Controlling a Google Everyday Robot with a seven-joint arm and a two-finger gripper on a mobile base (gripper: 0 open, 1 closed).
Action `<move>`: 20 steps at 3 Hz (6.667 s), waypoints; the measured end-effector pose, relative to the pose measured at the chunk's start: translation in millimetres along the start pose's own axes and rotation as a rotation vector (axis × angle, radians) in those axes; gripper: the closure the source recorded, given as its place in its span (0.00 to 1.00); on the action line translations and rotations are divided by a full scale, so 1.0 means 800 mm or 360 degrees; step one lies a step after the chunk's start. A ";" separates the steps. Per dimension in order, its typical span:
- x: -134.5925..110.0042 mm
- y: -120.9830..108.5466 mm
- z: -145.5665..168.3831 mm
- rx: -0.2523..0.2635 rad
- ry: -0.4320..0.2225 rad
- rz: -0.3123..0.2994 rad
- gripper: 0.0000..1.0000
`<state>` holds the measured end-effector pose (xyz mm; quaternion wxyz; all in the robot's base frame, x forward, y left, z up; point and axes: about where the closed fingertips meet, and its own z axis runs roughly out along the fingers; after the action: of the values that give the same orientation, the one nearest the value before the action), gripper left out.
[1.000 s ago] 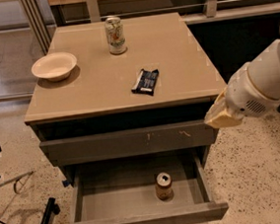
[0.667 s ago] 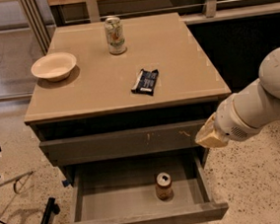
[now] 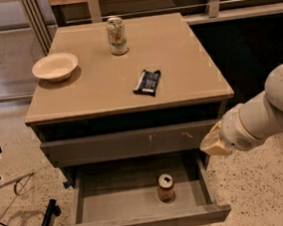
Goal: Pick orange can from middle drawer and place on counter
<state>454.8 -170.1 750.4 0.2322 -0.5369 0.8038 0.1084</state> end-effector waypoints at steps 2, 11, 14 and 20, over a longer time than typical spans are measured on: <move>0.068 0.013 0.104 -0.0029 -0.0198 -0.0013 1.00; 0.088 0.044 0.316 -0.0161 -0.0508 -0.0128 0.37; 0.082 0.036 0.350 -0.0157 -0.0540 -0.0079 0.23; 0.065 0.021 0.432 -0.0156 -0.0610 -0.0019 0.60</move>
Offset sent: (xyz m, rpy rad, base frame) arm -0.0051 -0.0061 -0.1675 0.2206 -0.0576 0.0331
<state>511.8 -59.3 423.2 0.3552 -0.5219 0.7354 0.2461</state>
